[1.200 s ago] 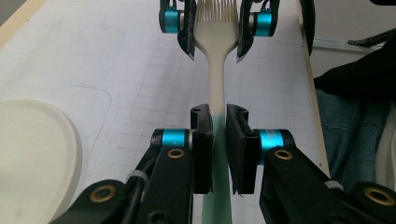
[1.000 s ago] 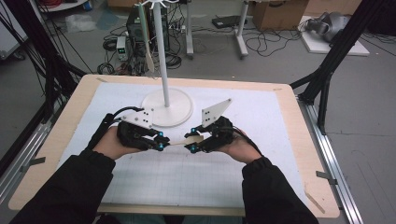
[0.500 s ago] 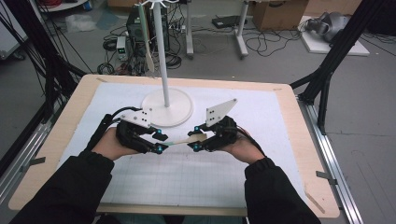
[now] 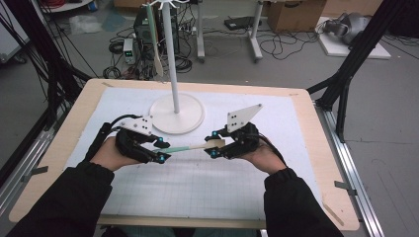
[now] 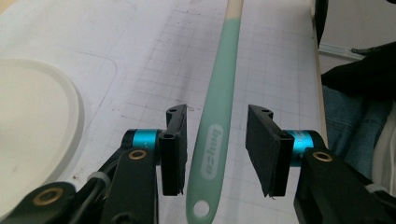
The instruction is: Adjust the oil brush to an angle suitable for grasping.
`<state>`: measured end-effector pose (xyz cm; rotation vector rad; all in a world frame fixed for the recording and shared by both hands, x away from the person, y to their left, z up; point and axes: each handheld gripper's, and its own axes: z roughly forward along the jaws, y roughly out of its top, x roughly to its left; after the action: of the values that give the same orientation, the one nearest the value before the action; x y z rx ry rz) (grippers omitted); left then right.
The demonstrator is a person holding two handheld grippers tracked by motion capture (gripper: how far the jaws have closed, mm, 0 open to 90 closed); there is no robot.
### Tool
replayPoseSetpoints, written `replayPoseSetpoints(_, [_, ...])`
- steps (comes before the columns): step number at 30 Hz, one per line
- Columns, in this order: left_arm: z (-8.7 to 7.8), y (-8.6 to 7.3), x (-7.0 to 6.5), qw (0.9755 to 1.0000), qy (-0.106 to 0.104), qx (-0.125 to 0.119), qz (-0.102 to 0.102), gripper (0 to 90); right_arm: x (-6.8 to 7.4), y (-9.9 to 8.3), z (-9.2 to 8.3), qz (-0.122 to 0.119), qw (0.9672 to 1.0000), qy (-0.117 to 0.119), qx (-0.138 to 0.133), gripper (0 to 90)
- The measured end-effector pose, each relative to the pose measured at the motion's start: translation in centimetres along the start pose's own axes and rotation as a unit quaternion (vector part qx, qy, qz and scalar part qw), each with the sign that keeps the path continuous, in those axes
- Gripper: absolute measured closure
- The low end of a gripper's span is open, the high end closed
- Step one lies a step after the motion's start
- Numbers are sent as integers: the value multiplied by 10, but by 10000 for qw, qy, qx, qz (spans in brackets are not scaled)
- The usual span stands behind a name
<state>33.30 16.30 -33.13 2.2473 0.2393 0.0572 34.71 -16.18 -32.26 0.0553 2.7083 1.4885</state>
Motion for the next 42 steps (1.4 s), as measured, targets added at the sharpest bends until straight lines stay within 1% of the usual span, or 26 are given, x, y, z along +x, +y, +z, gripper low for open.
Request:
replayPoseSetpoints(2, [0,-1,0,10000,5,13,-32,594,0,-1,-2,3,10000,-6,-21,598])
replayPoseSetpoints(4, [0,-1,1,10000,0,44,2,598,0,-2,-3,17,10000,-21,-39,598])
replayPoseSetpoints(9, [2,-1,1,10000,-5,28,-41,624,1,-3,-5,8,10000,-13,-60,598])
replayPoseSetpoints(11, [2,-1,1,10000,-26,32,-9,646,1,-3,-5,7,10000,0,-96,598])
replayPoseSetpoints(14, [1,-1,2,10000,18,48,-17,672,1,-3,-5,8,9999,19,-121,598])
replayPoseSetpoints(16, [1,-1,2,10000,-10,30,5,700,1,-4,-4,25,9999,-1,-114,598])
replayPoseSetpoints(20, [1,-1,0,9999,-65,52,96,723,1,-8,-2,73,9999,40,-118,596])
replayPoseSetpoints(22, [1,-1,-1,9998,-106,55,177,735,0,-9,-2,91,9999,68,-77,595])
replayPoseSetpoints(25, [2,-1,-4,9994,-166,123,264,747,0,-11,-1,99,9999,121,5,591])
replayPoseSetpoints(30, [3,0,-6,9990,-155,179,372,756,-1,-14,2,164,9997,171,94,585])
replayPoseSetpoints(33, [3,0,-6,9990,-136,201,364,758,-2,-15,4,253,9994,179,164,579])
replayPoseSetpoints(36, [2,-1,-6,9988,-132,236,398,759,-3,-16,7,271,9992,189,208,577])
replayPoseSetpoints(38, [2,-1,-7,9990,-123,207,387,760,-3,-16,8,325,9990,196,227,571])
replayPoseSetpoints(39, [1,-1,-7,9990,-116,201,379,760,-4,-16,9,305,9991,186,244,566])
replayPoseSetpoints(40, [1,0,-7,9991,-107,183,374,760,-4,-16,10,321,9990,171,276,546])
replayPoseSetpoints(42, [2,0,-7,9990,-127,174,396,760,-4,-14,13,346,9987,212,320,541])
